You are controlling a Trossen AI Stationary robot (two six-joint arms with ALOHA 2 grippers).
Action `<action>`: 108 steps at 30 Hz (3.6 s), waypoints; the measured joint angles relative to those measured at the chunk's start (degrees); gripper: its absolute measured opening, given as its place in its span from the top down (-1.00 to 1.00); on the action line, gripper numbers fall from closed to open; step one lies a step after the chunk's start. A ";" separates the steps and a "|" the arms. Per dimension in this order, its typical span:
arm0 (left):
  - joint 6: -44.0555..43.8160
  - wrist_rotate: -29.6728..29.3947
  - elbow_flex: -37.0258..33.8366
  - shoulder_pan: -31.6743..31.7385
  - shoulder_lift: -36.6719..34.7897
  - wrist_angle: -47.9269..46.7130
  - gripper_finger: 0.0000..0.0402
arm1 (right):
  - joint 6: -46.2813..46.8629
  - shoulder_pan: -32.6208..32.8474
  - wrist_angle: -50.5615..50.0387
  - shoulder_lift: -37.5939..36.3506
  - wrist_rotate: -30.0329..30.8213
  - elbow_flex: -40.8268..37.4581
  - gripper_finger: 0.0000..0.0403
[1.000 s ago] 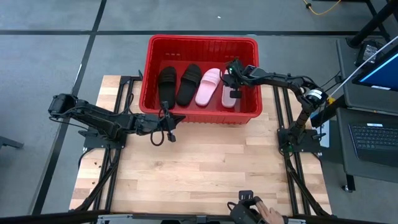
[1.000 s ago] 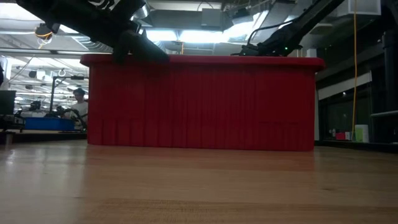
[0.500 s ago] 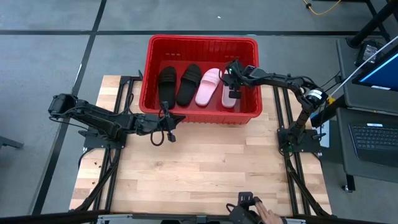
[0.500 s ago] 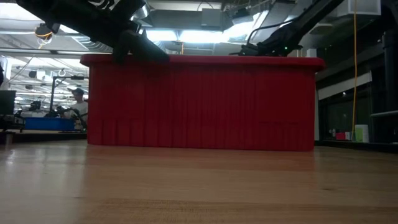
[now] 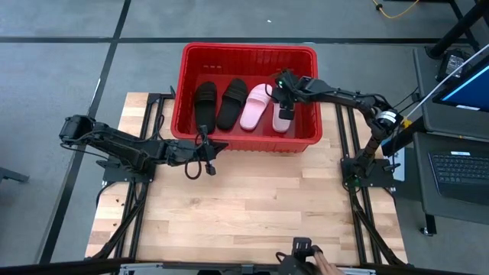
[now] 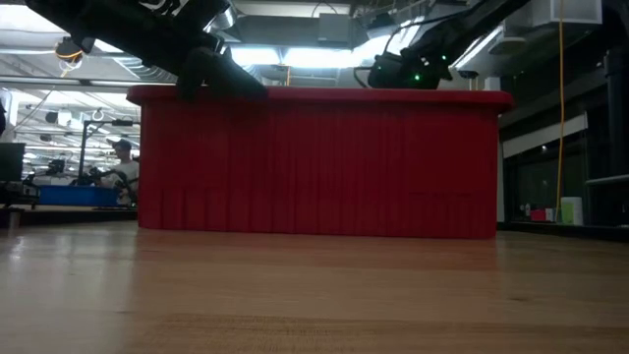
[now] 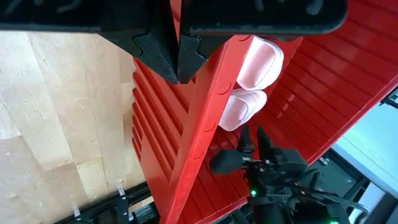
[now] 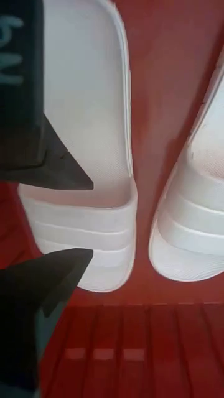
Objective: Pick and place slides into bin
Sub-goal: Return to Home Position
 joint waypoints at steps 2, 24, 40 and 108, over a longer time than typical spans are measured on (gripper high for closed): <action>0.01 0.00 0.00 0.00 0.00 0.00 0.99 | 1.18 0.06 -2.58 0.00 -0.01 1.71 0.19; 0.01 0.19 0.00 -0.15 0.00 -1.62 0.99 | 2.21 5.84 -8.80 -0.02 -0.03 10.27 0.19; -0.17 3.85 -0.02 -0.14 0.00 -1.31 0.98 | 2.44 6.40 -11.20 -0.02 0.06 13.72 0.19; -2.78 25.94 -22.06 19.47 -62.54 -5.49 0.99 | 31.32 25.74 27.51 -56.89 -9.04 -36.36 0.98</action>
